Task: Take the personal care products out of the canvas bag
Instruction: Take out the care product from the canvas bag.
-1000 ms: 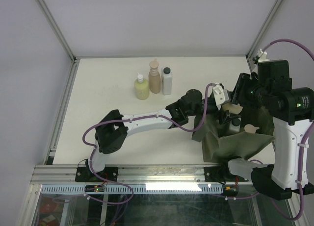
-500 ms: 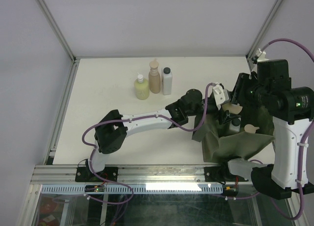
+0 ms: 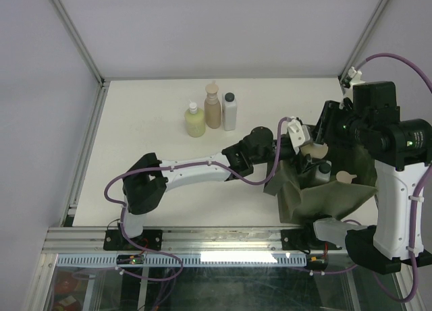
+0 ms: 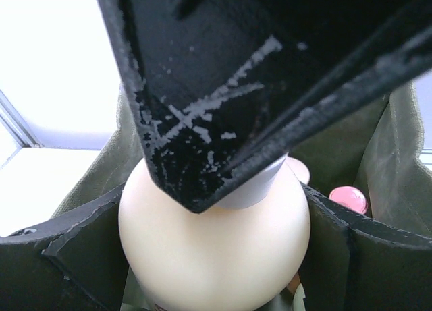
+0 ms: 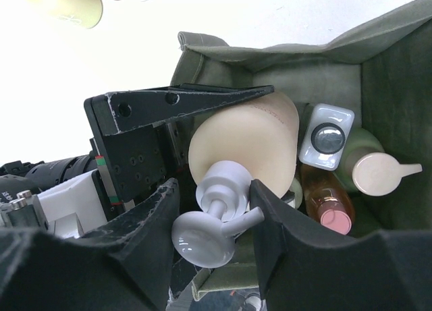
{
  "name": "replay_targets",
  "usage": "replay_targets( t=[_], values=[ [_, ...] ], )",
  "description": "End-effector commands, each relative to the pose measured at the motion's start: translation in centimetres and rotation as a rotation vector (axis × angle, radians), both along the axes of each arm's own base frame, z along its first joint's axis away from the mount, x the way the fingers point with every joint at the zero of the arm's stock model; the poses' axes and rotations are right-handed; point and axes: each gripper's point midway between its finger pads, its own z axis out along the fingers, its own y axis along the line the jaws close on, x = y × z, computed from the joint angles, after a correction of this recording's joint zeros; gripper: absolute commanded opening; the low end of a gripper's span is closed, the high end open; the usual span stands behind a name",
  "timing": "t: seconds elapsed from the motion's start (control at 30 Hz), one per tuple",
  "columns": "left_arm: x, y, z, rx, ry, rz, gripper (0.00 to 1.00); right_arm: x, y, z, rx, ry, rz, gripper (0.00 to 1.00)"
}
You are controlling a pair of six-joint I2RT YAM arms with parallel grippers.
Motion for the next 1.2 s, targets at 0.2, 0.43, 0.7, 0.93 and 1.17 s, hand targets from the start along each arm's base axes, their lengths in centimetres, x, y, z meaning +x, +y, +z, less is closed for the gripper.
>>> replay_targets(
  t=[0.2, 0.43, 0.7, 0.93, 1.17],
  values=[
    [-1.3, 1.9, 6.8, -0.144, -0.039, 0.004, 0.0, 1.8, 2.3, 4.7, 0.108, -0.178, 0.076, 0.73],
    [-1.2, 2.5, 7.4, -0.141, -0.026, 0.023, 0.0, 2.2, 1.6, 8.0, 0.123, -0.288, 0.022, 0.92],
    [-0.8, 3.9, 10.5, -0.179, 0.049, 0.072, 0.0, 1.0, -0.3, 15.4, 0.21, -0.626, -0.104, 0.99],
    [-0.3, 5.4, 13.6, -0.236, 0.112, 0.126, 0.0, -0.1, -1.8, 16.8, 0.223, -0.73, -0.172, 1.0],
    [-0.4, 7.5, 18.1, -0.313, 0.136, 0.156, 0.0, -0.1, -1.8, 16.0, 0.222, -0.717, -0.175, 0.99]
  ],
)
